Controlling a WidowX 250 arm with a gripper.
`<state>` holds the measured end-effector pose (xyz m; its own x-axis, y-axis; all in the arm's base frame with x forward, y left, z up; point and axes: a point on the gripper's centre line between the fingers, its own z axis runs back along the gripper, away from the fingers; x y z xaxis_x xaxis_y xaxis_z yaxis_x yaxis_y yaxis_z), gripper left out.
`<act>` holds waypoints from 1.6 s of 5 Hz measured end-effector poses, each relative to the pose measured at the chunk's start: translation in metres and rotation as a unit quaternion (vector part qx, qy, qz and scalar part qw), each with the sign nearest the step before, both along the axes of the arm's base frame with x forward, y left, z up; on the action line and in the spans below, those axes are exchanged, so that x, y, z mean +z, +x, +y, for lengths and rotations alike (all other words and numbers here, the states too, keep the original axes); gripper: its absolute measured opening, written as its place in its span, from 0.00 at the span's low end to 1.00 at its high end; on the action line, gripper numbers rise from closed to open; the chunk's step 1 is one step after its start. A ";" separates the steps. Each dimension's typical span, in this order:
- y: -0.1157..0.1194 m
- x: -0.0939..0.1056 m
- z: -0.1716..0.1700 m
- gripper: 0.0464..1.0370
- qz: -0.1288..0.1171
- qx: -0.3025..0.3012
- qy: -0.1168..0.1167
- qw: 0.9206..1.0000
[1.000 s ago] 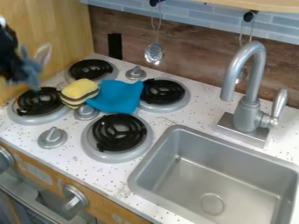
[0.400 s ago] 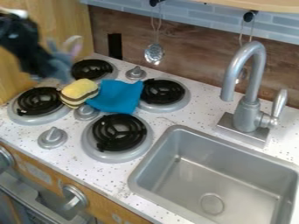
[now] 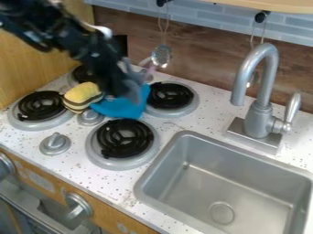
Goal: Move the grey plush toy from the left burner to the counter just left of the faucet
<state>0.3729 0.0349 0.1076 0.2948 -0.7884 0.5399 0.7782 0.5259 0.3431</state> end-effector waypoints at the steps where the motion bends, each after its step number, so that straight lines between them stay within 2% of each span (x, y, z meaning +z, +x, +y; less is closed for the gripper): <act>1: 0.016 -0.022 -0.028 0.28 0.019 -0.015 -0.011 1.000; 2: 0.046 -0.036 -0.041 0.28 0.014 -0.016 -0.023 1.000; 3: 0.068 -0.048 -0.058 0.28 0.009 -0.024 -0.019 1.000; 5: 0.094 -0.063 -0.065 0.32 0.011 -0.034 -0.033 0.999; 6: 0.095 -0.059 -0.069 0.63 0.018 -0.043 -0.043 0.998; 7: 0.091 -0.065 -0.070 0.92 0.023 -0.050 -0.040 0.998; 8: 0.081 -0.063 -0.071 0.97 0.028 -0.049 -0.048 0.997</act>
<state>0.4535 -0.0364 0.0445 0.2499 -0.7611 0.5986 0.8440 0.4742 0.2505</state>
